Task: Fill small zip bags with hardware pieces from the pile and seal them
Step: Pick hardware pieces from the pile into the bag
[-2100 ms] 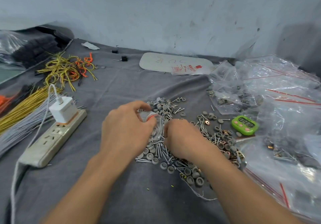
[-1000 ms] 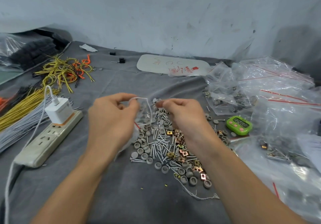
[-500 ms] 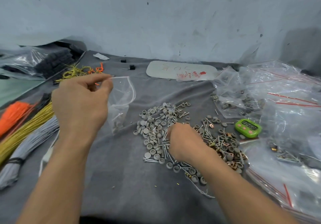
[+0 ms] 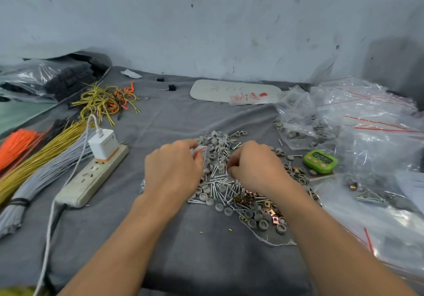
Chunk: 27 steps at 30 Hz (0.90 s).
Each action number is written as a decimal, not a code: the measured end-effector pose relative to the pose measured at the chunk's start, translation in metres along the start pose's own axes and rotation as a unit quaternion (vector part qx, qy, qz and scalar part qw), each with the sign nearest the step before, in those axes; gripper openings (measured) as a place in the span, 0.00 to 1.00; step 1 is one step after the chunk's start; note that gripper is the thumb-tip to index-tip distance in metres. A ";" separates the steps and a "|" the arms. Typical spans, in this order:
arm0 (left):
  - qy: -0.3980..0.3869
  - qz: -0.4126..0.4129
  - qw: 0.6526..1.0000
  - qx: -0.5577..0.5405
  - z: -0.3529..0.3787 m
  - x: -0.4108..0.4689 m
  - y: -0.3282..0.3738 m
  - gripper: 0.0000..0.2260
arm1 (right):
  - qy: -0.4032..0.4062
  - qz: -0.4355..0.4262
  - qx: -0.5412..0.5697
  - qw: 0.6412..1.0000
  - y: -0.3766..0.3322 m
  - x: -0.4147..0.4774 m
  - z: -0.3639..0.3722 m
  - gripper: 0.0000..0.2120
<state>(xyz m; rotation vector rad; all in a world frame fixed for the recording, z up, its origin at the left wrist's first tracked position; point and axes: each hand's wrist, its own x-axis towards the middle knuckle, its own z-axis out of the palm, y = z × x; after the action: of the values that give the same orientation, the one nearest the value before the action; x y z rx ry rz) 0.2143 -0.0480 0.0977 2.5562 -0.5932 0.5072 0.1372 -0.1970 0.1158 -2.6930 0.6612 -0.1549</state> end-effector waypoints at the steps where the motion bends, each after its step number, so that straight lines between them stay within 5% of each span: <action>1: 0.001 0.005 1.000 0.006 0.002 -0.001 0.000 0.13 | -0.013 -0.003 0.012 1.000 0.002 0.000 -0.001 0.04; 7: 0.017 -0.015 0.999 -0.049 0.004 0.001 0.008 0.16 | 0.067 -0.021 0.304 0.950 -0.009 -0.001 -0.001 0.04; 11: 0.022 0.000 0.999 -0.046 0.000 0.000 0.005 0.19 | 0.067 0.006 0.381 0.922 -0.025 -0.002 0.019 0.03; 16: -0.015 0.015 0.978 -0.207 -0.007 -0.001 -0.004 0.19 | 0.023 0.071 0.596 0.799 -0.041 0.003 0.036 0.06; 20: -0.017 0.020 0.969 -0.245 -0.011 -0.001 -0.010 0.20 | -0.045 -0.024 0.488 0.871 -0.045 0.002 0.036 0.09; 25: 0.046 -0.009 0.969 -0.244 -0.014 0.003 -0.019 0.17 | 0.060 0.005 0.426 0.903 -0.021 0.010 0.008 0.09; 27: 0.057 -0.012 0.969 -0.241 -0.014 0.002 -0.020 0.15 | 0.061 0.018 0.285 0.957 -0.008 0.010 0.005 0.09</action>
<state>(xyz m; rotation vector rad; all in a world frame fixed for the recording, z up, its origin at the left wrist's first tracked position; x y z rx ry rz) 0.2225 -0.0255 0.1029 2.0575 -0.5623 0.4354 0.1500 -0.1937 0.1144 -2.1273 0.5888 -0.4330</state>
